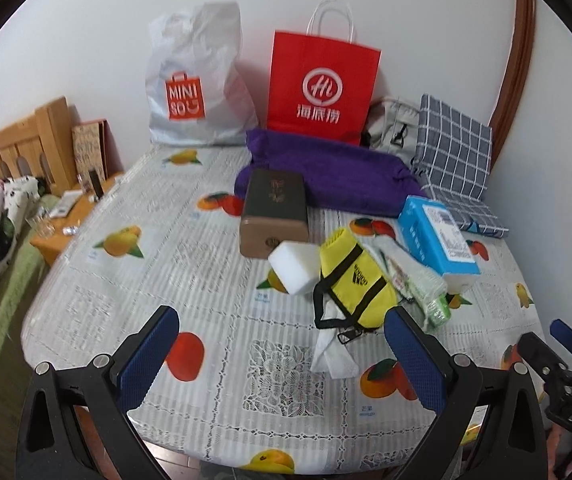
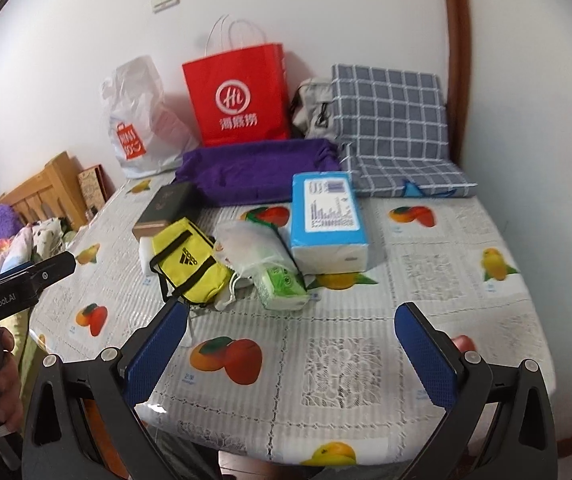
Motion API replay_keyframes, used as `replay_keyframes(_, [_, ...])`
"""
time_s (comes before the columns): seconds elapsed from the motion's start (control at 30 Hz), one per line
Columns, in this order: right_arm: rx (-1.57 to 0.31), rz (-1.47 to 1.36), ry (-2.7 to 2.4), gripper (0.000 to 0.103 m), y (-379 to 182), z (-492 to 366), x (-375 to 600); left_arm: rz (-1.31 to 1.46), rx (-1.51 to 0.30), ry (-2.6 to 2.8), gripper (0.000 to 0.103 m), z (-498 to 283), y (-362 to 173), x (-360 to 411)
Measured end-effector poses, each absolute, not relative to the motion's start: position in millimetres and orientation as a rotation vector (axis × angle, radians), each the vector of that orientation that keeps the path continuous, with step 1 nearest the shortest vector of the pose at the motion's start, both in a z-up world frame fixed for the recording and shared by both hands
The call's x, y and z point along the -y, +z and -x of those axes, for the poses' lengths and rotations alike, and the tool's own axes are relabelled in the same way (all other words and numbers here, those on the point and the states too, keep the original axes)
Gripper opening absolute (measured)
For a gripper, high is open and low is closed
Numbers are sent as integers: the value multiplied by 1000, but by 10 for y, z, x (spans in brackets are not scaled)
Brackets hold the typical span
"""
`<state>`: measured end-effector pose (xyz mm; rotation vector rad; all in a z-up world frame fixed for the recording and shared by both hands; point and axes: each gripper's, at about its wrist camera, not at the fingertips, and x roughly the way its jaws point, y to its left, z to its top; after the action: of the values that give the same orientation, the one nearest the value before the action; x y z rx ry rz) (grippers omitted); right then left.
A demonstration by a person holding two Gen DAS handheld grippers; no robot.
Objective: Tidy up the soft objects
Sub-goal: 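Grasp the green tissue pack with the right tool while the left tool approaches the yellow bag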
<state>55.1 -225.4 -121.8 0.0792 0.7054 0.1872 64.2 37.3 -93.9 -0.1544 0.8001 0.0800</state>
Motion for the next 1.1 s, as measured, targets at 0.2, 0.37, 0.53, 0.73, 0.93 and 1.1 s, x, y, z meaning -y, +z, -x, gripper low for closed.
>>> replay_keyframes(0.2, [-768, -27, 213, 78, -1599, -896, 2131, 154, -874, 82, 103, -855, -1264, -386])
replay_keyframes(0.37, [-811, 3, 238, 63, -1899, -1157, 2037, 156, -918, 91, 103, -1005, -1455, -421])
replay_keyframes(0.53, [-811, 51, 262, 63, -2024, -1290, 1932, 168, -932, 82, 103, -1106, -1549, -446])
replay_keyframes(0.73, [-808, 134, 258, 53, -2194, -1419, 1786, 218, -904, 22, 97, -1201, -1585, -426])
replay_keyframes(0.93, [-782, 95, 312, 30, -2174, -1410, 1874, 243, -905, -42, 86, -1377, -1648, -286])
replay_keyframes(1.1, [-802, 2, 406, 27, -2106, -1300, 1988, 305, -906, -52, 64, -1526, -1721, -197])
